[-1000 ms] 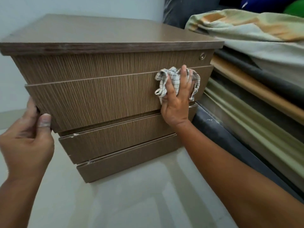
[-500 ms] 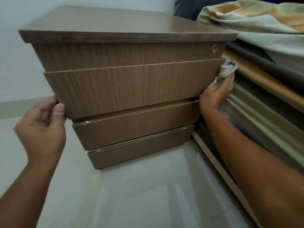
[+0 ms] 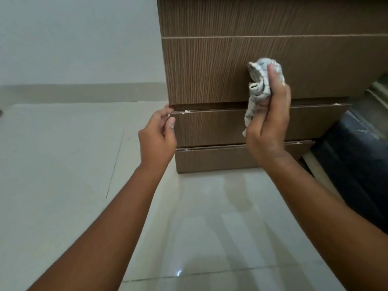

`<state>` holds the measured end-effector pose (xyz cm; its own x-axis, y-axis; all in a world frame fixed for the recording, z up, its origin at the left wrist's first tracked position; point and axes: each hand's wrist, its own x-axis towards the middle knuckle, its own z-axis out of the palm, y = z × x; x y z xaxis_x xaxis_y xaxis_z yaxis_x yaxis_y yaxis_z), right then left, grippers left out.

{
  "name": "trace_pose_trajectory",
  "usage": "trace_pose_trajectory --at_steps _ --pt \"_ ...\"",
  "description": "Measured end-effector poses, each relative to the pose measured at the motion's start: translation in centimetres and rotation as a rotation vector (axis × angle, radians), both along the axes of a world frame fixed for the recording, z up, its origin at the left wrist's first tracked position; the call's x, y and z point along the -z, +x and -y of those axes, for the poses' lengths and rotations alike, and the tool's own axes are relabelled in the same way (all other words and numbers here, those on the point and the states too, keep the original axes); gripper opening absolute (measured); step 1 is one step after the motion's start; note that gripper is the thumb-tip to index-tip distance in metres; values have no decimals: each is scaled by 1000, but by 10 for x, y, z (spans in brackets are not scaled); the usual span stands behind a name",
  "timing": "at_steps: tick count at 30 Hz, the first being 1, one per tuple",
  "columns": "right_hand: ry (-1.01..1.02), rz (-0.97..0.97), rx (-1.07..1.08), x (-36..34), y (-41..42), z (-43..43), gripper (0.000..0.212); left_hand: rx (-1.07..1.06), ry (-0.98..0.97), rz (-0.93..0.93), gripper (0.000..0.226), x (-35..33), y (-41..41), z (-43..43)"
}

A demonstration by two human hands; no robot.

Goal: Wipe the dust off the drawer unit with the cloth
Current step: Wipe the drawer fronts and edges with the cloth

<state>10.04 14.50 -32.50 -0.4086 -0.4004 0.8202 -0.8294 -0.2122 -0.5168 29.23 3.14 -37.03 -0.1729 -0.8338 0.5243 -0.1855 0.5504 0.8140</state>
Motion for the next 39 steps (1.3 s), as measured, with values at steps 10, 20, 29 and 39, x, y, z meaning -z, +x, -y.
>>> trace_pose_trajectory --at_steps 10,20,29,39 --pt "53 -186 -180 14 45 25 34 15 39 -132 25 10 4 -18" --pt "342 -515 178 39 73 51 23 -40 17 51 17 24 10 -12" --pt "266 -482 287 45 22 34 12 -55 -36 -28 36 16 1 -20" --pt "227 -435 437 54 -103 -30 22 -70 -22 -70 42 20 -13 -30"
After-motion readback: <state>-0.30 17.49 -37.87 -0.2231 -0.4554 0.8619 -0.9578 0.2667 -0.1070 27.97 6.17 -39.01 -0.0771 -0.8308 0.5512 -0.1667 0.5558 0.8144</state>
